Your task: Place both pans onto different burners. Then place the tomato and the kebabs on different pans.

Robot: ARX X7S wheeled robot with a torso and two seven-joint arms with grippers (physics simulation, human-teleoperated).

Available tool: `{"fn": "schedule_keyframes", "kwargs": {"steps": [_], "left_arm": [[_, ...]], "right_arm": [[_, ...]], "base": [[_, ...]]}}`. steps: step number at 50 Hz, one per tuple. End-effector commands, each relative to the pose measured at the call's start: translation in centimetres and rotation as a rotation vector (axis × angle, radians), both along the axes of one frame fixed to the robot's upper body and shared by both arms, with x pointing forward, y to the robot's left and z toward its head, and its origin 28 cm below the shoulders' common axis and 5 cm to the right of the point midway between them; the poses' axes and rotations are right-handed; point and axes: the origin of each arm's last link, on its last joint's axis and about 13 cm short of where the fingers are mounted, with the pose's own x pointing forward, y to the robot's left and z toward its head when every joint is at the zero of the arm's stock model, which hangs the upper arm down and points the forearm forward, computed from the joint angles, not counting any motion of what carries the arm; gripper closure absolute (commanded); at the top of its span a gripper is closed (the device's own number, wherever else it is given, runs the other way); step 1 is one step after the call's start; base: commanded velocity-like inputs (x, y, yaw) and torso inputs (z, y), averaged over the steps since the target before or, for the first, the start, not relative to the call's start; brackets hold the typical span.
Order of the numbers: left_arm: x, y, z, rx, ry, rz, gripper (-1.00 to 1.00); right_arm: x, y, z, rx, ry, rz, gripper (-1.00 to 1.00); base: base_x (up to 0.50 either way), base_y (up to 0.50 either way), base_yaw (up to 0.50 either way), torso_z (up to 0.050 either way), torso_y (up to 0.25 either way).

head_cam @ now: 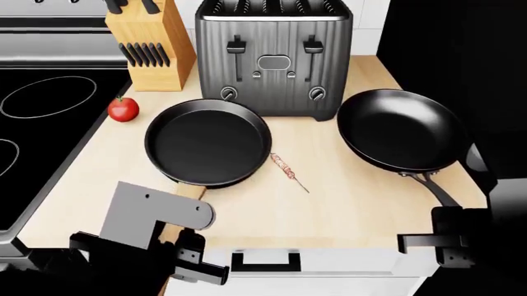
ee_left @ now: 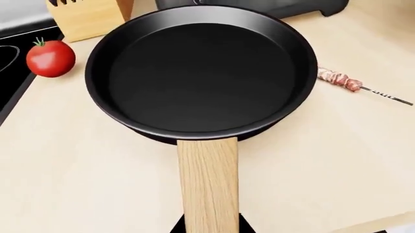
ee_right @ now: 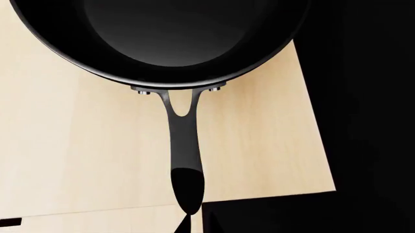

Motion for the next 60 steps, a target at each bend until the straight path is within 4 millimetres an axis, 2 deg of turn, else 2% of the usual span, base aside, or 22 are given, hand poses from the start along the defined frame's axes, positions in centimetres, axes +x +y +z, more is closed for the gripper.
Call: {"fn": "schedule_keyframes", "kwargs": {"steps": [1, 19, 25, 34, 50, 60], "left_arm": [[-0.61, 0.02, 1.11, -0.055, -0.071, -0.029, 1.0], [-1.12, 0.09, 0.91, -0.12, -0.035, -0.025, 1.0], [-1.14, 0.04, 0.8, -0.116, -0.032, -0.025, 1.0], [-1.2, -0.05, 0.82, -0.116, -0.032, -0.027, 1.0], [-1.46, -0.14, 0.6, -0.121, -0.006, -0.017, 1.0], [-1.49, -0.1, 0.65, -0.123, -0.011, -0.018, 1.0]], "right_arm": [[-0.03, -0.21, 1.21, -0.01, -0.087, -0.015, 1.0], [-0.39, -0.34, 1.69, -0.014, -0.119, -0.048, 1.0], [-0.39, -0.23, 1.51, -0.076, -0.137, -0.016, 1.0], [-0.68, -0.22, 1.78, -0.049, -0.178, 0.052, 1.0], [-0.81, -0.17, 1.29, -0.033, -0.186, 0.067, 1.0], [-0.8, -0.09, 1.39, -0.048, -0.18, 0.076, 1.0]], "base": [[0.0, 0.0, 0.0, 0.0, 0.0], [0.0, 0.0, 0.0, 0.001, 0.005], [0.0, 0.0, 0.0, 0.002, 0.003], [0.0, 0.0, 0.0, 0.001, 0.002], [0.0, 0.0, 0.0, 0.001, 0.003], [-0.46, 0.0, 0.0, 0.001, 0.002]]}}
